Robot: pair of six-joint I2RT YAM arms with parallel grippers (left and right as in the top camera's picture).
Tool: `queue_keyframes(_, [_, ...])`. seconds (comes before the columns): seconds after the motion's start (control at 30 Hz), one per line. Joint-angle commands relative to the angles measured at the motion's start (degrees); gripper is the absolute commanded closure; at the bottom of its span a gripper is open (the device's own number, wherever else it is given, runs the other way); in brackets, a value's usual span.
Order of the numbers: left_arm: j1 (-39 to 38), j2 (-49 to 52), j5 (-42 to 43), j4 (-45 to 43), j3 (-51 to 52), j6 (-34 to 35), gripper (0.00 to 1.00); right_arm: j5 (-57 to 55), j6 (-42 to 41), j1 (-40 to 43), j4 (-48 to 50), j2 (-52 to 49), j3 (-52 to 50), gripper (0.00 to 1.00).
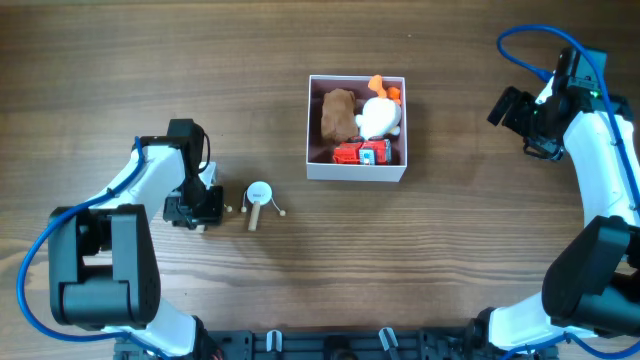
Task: Pack container
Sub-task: 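Drop the cat-face rattle into the box beside the truck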
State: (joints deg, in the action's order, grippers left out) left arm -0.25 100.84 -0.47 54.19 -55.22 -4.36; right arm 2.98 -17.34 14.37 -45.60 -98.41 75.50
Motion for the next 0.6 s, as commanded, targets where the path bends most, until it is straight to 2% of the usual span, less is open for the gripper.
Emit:
queue_keyframes(0.0, [0.11, 0.15, 1.14, -1.05, 0.72, -4.42, 0.79, 0.52, -0.79, 0.26, 0.2, -0.28, -0.11, 0.0])
queue_keyframes(0.07, [0.11, 0.15, 1.29, -1.09, 0.83, -4.35, 0.93, 0.52, -0.79, 0.26, 0.2, -0.28, -0.11, 0.0])
queue_keyframes(0.1, [0.11, 0.15, 1.57, -1.07, 0.83, -4.24, 0.96, 0.52, -0.79, 0.26, 0.2, -0.28, -0.11, 0.0])
queue_keyframes(0.33, [0.02, -0.5, 5.07, 2.1, -2.51, -3.74, 0.96, 0.52, -0.79, 0.26, 0.2, -0.28, -0.11, 0.0])
queue_keyframes(0.57, [-3.13, -3.58, 20.33, 15.13, -23.43, -0.72, 0.96, 0.52, -0.79, 0.26, 0.2, -0.28, -0.11, 0.0])
